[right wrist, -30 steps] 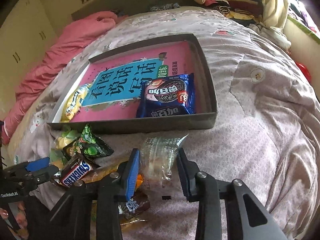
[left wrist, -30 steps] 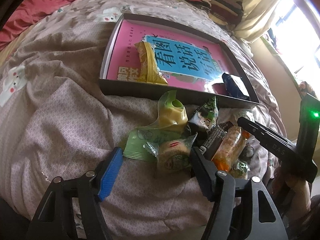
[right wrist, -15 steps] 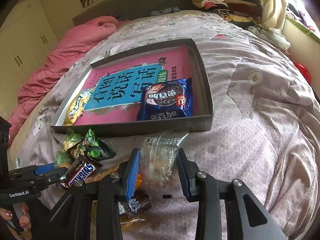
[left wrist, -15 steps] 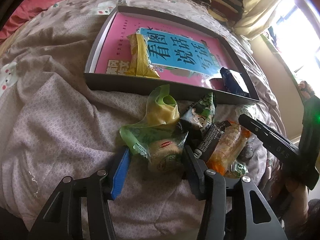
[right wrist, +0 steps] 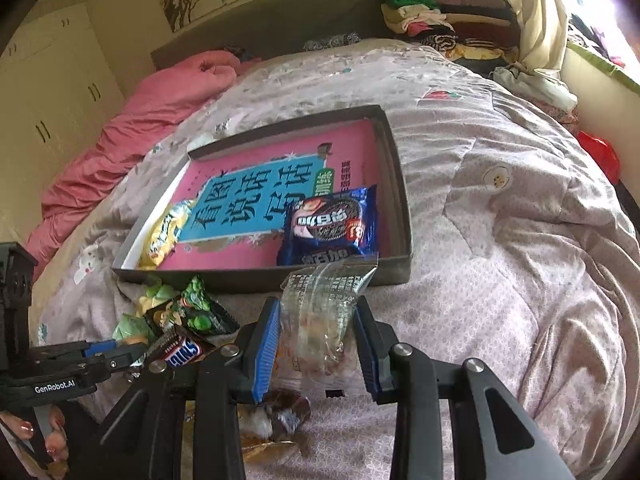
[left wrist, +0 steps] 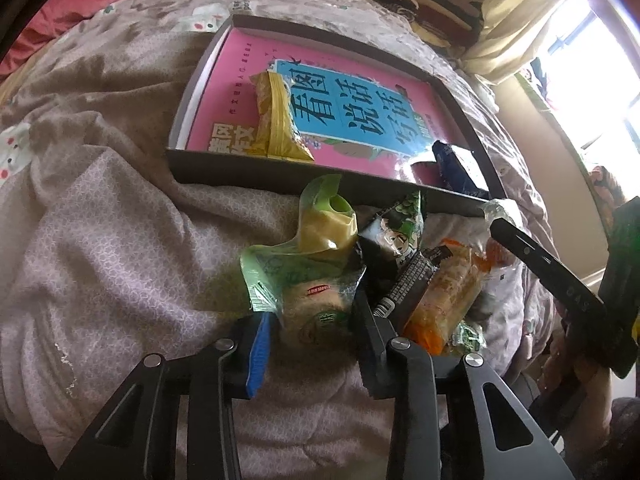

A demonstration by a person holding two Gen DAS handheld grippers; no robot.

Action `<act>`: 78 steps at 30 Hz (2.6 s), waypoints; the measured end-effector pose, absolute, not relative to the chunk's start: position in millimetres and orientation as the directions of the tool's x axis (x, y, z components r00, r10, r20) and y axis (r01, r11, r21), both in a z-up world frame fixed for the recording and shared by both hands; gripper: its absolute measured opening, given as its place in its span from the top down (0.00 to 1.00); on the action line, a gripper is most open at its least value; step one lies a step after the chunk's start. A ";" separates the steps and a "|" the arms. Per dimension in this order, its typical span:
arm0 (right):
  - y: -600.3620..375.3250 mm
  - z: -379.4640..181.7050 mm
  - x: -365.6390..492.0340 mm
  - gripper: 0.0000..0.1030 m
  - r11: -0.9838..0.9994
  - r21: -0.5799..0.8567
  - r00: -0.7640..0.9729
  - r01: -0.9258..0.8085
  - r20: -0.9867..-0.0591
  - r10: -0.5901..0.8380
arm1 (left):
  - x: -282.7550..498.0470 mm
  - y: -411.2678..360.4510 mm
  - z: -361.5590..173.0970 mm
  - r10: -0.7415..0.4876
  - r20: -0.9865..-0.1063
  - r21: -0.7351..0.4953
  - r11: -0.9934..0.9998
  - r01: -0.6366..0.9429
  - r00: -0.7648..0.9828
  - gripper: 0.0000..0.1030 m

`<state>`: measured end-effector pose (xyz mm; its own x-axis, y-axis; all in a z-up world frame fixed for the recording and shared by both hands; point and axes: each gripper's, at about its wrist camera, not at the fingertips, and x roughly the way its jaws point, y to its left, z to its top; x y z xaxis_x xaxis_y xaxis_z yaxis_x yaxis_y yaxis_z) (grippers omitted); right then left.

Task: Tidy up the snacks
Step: 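Grasp the clear pastry bag with the right gripper while the left gripper closes on the green-wrapped cake, then lift both held snacks and carry them over the tray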

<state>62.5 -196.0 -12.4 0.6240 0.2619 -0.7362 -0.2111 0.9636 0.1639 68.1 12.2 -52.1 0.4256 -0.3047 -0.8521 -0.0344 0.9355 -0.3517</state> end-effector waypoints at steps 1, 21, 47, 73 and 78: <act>-197.2 -10.6 62.6 0.65 0.965 0.163 0.632 -0.206 -0.731 0.259 | 67.4 13.3 -50.8 -0.307 -0.851 -0.355 0.934 -0.036 0.426 0.64; -207.4 -6.2 61.8 0.65 0.962 0.196 0.655 -0.192 -0.704 0.274 | 53.3 36.4 -54.2 -0.314 -0.847 -0.386 0.918 -0.089 0.430 0.60; -191.2 6.7 55.2 0.65 0.960 0.165 0.701 -0.228 -0.656 0.280 | 33.6 62.7 -46.3 -0.291 -0.840 -0.392 0.909 -0.143 0.458 0.64; -206.5 51.3 68.5 0.65 0.965 0.155 0.775 -0.213 -0.575 0.263 | 47.5 74.3 9.8 -0.234 -0.742 -0.375 0.922 -0.100 0.628 0.64; -203.8 64.4 67.5 0.65 0.961 0.153 0.792 -0.229 -0.545 0.276 | 57.5 74.1 19.7 -0.228 -0.723 -0.378 0.921 -0.097 0.652 0.64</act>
<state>67.5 -203.8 64.4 0.7916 0.2758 -0.5453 -0.2291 0.9612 0.1535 57.5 74.1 19.7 0.6521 -0.2281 -0.7230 -0.0970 0.9207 -0.3779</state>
